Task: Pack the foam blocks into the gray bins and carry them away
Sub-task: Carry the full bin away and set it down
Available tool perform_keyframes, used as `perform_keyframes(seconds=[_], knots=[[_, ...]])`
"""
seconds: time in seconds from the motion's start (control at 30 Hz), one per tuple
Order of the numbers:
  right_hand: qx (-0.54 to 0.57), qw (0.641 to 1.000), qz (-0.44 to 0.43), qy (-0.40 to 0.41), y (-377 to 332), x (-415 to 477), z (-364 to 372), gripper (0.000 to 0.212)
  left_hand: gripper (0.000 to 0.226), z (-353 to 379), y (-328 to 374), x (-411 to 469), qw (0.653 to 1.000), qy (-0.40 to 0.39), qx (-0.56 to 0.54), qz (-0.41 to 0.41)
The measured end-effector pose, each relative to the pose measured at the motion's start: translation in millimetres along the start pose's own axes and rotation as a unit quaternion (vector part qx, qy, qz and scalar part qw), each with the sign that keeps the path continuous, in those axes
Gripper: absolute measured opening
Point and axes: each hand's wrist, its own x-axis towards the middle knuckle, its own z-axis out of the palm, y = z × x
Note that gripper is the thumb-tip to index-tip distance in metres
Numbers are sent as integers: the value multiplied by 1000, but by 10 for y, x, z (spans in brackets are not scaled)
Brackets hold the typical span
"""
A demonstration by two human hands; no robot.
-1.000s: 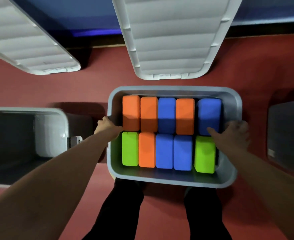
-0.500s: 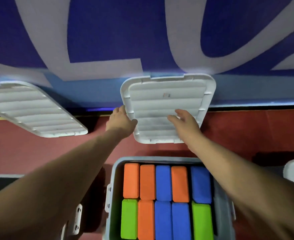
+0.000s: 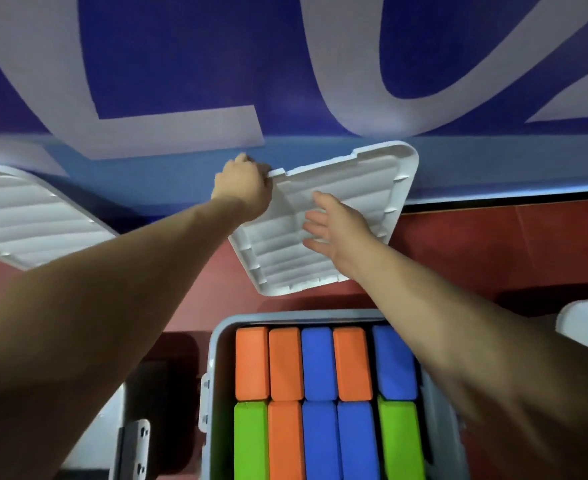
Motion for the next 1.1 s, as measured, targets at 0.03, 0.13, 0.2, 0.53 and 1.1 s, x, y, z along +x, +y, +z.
perform_keyframes(seconds=[0.03,0.13,0.2,0.53,1.1], knots=[[8,1000,8,2,44,-11,16,39,32,34,17,-142,998,-1,-54,13],[43,998,19,39,148,-31,75,52,27,189,186,-677,991,9,-131,34],[49,993,14,103,216,-25,83,52,21,299,381,-1026,987,12,-152,57],[99,975,27,196,920,-649,-877,15,32,662,732,-2024,906,-61,-411,-82],[-114,980,160,-37,2193,-868,-2796,69,63,1574,-1111,-2135,923,-149,-105,-340]])
